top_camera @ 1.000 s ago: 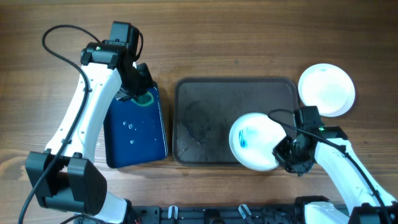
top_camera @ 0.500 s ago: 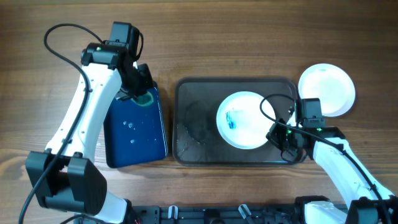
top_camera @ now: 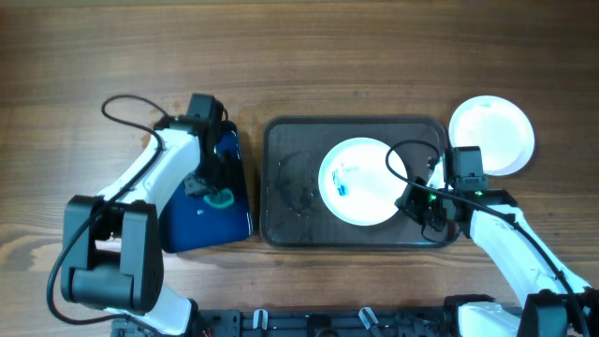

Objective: Clean dirty plates on tray and stack at the side
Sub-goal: 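Grip the last stained plate's rim and drag it toward the tray center, then lower the sponge in the left gripper onto the held plate and scrub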

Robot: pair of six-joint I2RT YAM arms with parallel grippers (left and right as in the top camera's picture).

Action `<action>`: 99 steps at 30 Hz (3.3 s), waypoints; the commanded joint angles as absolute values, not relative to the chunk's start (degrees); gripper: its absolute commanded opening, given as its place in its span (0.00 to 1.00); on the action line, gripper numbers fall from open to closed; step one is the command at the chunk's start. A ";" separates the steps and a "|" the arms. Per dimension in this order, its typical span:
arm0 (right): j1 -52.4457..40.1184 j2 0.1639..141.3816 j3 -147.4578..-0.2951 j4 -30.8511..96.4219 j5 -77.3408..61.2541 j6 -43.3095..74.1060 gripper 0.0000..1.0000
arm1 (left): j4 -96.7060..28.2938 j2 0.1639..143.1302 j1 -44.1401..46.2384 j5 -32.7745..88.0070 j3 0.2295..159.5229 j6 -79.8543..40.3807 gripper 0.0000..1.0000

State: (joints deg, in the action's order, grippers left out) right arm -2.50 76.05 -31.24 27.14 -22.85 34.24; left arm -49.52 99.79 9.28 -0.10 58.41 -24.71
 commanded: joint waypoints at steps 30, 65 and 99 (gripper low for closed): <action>-2.79 76.69 -31.16 24.86 -27.14 32.93 0.04 | -54.26 80.42 9.54 -28.18 59.59 -30.55 0.04; -6.11 91.57 -31.16 19.44 -26.98 37.80 0.04 | -37.58 87.90 18.76 31.40 59.59 -29.26 0.04; -15.05 88.12 -42.83 30.72 -20.36 28.47 0.04 | -35.40 109.62 30.59 27.05 59.59 -22.98 0.04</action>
